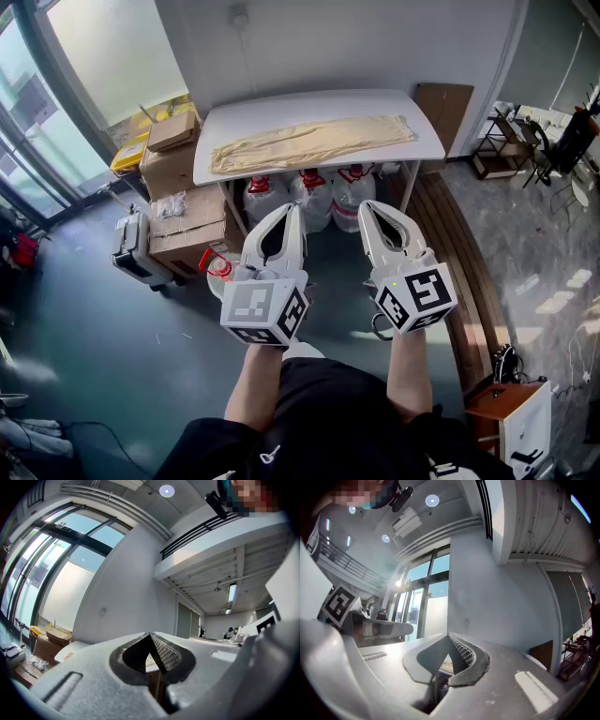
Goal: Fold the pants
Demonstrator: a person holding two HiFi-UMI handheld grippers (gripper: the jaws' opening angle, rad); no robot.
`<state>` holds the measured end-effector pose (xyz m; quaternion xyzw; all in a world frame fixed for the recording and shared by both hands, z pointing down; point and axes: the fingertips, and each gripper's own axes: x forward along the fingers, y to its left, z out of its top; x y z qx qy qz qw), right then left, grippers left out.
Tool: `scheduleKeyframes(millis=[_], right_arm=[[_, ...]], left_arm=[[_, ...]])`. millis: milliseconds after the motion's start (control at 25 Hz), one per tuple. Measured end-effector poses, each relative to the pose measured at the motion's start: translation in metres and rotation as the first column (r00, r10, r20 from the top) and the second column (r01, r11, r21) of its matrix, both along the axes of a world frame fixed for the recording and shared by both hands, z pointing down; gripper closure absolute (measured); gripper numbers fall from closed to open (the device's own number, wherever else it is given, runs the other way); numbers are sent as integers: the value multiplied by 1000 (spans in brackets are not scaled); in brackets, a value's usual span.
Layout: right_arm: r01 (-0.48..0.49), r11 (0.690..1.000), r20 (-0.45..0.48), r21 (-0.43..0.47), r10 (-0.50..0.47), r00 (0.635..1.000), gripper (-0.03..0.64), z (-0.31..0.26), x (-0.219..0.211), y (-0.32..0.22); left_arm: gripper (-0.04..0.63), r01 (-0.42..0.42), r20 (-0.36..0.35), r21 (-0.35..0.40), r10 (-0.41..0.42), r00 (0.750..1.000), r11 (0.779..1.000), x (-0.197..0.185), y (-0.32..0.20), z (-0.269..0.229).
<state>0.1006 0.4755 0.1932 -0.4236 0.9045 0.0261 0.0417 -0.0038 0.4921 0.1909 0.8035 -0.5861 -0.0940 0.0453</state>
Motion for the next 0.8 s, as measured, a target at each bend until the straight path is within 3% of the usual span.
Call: scheduleKeyframes(millis=[280, 800], right_arm=[[-41, 998, 68, 55, 37, 997, 611, -13, 11, -7], [-99, 993, 46, 58, 96, 994, 612, -6, 31, -53]], left_arm=[[592, -7, -2, 7, 7, 1000, 1000, 4, -6, -1], [592, -43, -26, 4, 43, 999, 999, 6, -58, 9]])
